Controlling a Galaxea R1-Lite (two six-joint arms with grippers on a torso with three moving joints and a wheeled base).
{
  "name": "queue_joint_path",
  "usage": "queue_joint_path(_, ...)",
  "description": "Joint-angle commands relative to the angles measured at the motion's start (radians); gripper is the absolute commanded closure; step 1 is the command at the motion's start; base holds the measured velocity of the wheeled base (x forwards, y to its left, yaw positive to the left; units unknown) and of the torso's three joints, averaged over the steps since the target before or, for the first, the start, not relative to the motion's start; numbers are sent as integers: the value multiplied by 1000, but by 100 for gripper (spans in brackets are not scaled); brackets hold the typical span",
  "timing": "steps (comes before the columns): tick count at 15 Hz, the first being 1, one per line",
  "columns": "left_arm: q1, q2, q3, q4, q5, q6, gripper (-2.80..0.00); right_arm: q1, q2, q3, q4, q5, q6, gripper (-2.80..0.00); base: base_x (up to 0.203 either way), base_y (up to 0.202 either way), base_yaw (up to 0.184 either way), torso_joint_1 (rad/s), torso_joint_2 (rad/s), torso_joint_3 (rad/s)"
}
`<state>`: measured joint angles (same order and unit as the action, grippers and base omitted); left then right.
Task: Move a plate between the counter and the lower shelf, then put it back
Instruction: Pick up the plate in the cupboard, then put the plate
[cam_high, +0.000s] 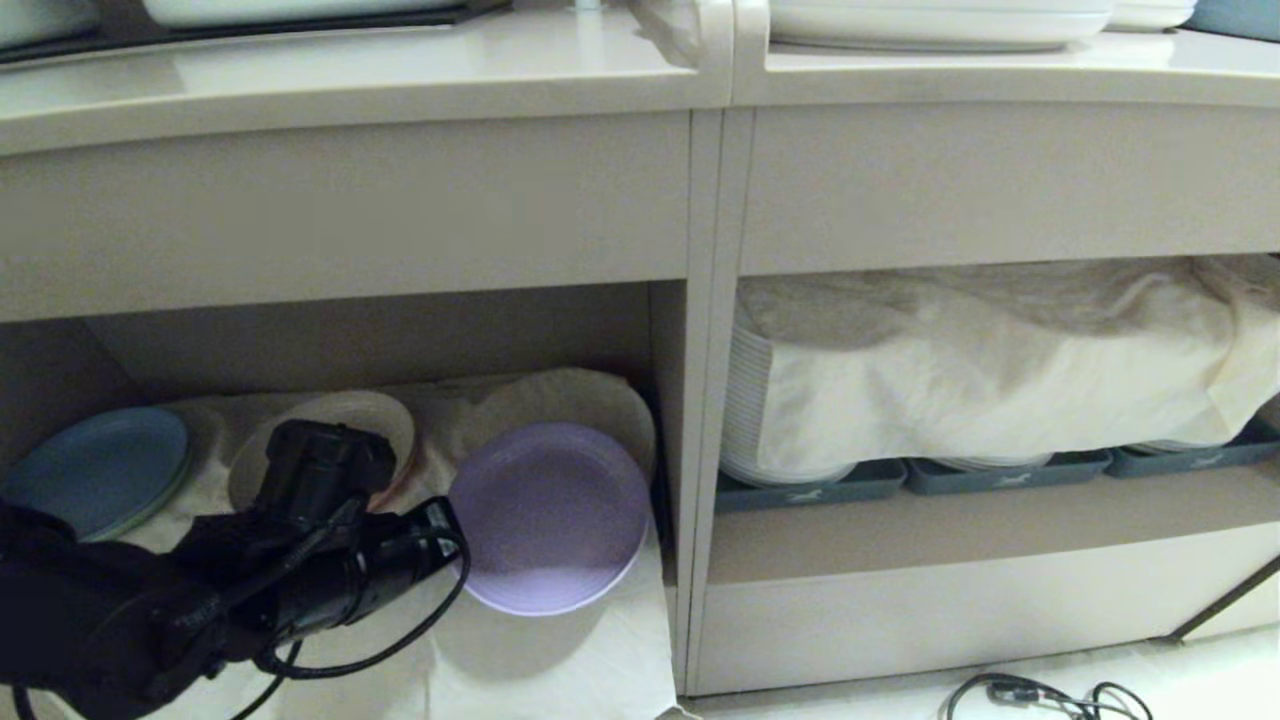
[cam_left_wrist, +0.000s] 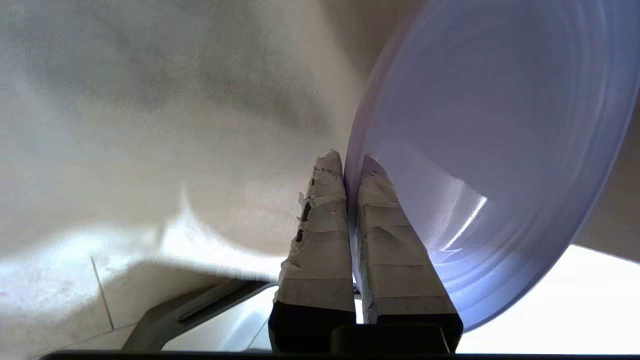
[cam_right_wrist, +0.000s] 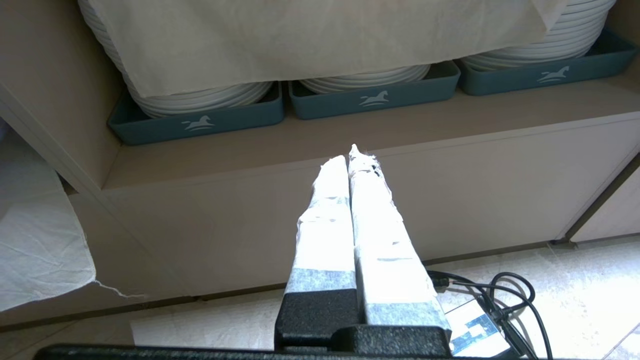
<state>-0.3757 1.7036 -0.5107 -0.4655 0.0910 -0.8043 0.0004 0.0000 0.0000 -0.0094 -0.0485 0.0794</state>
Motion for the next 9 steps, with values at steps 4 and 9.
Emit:
queue_joint_path(4,-2,-86,80,-1,1,-4,0,1,0,0,-1,-1,0,0,0,0,0,0,0,0)
queue_joint_path(9,-2,-166,161,3,1,-4,0,1,0,0,-1,-1,0,0,0,0,0,0,0,0)
